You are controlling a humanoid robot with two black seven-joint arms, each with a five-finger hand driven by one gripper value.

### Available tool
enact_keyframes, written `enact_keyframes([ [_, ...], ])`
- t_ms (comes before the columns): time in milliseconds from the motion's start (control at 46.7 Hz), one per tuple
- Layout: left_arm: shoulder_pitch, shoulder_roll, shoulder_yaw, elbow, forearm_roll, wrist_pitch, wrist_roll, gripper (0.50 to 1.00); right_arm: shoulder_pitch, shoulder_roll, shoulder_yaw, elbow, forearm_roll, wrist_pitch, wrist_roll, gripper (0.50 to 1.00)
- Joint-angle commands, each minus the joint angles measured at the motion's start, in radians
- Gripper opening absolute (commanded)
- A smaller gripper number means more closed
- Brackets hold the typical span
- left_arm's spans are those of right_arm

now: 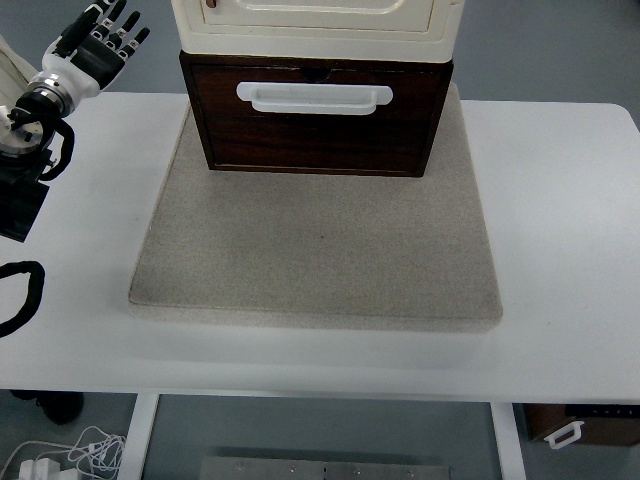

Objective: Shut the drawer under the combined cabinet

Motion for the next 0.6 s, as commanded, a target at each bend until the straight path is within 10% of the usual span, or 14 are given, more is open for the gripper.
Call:
enact_keyframes([
  [0, 0.001, -0.012, 0.002, 0.0, -0.018, 0.0, -0.001, 0.999, 0.0, 0.0, 0.0, 0.0, 0.0, 0.0, 0.0, 0.952],
  [578, 0.002, -0.042, 0.014, -0.001, -0.013, 0.0, -0.048, 0.999, 0.0, 0.0, 0.002, 0.0, 0.0, 0.0, 0.0, 0.952],
])
